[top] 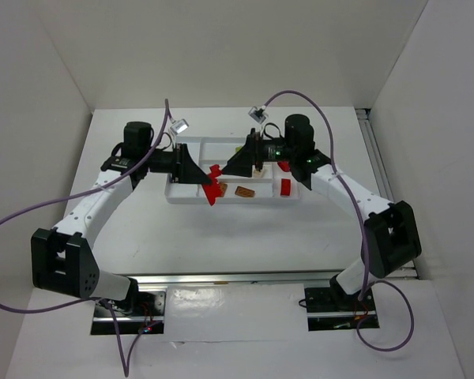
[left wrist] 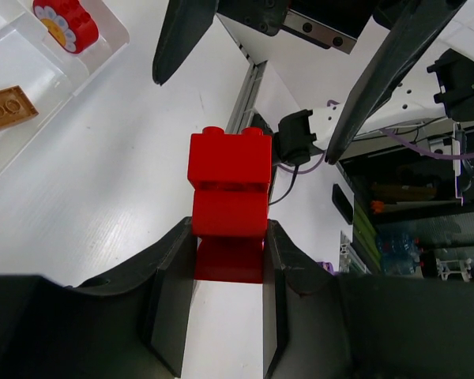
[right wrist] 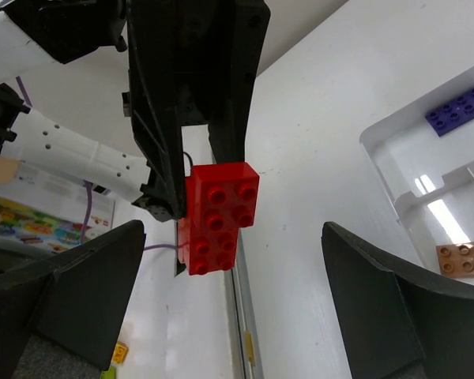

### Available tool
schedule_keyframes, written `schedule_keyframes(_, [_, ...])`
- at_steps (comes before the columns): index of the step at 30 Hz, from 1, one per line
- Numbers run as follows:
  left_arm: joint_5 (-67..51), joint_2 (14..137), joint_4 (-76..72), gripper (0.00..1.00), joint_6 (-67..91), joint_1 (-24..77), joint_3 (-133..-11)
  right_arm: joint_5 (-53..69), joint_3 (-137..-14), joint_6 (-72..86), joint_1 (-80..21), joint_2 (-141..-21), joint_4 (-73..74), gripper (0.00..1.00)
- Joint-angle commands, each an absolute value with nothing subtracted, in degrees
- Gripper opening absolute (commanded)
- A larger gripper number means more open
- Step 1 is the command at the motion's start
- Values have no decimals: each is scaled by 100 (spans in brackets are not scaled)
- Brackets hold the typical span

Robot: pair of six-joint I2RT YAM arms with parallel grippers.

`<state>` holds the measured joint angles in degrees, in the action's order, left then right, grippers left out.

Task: Sort the legos into containers by color

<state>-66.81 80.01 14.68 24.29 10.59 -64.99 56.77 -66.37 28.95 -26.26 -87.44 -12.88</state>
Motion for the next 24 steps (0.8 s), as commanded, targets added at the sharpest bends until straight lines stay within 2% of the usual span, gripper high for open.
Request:
schedule_keyframes(1, [-6935, 7875, 1160, 0, 2347, 1125, -6715, 5975, -6996, 3075, -2672, -8903, -1651, 100])
schedule_keyframes(7, [-6935, 7813, 1160, 0, 2347, 1125, -6653, 6590, -6996, 3480, -2786, -9079, -2583, 100])
schedule_keyframes(10, [-6935, 7813, 1160, 0, 2347, 1125, -6601, 6592, -6996, 3428, -2786, -9079, -2522, 99])
schedule_keyframes(16, [-6882, 7813, 1160, 0, 2347, 1125, -6653, 6592, -6996, 3480, -2839, -9254, -2654, 89])
schedule_keyframes(24, [-6882, 7699, 1213, 0, 2347, 1125, -6715, 6592, -7048, 3585, -2839, -9483, -2812, 92])
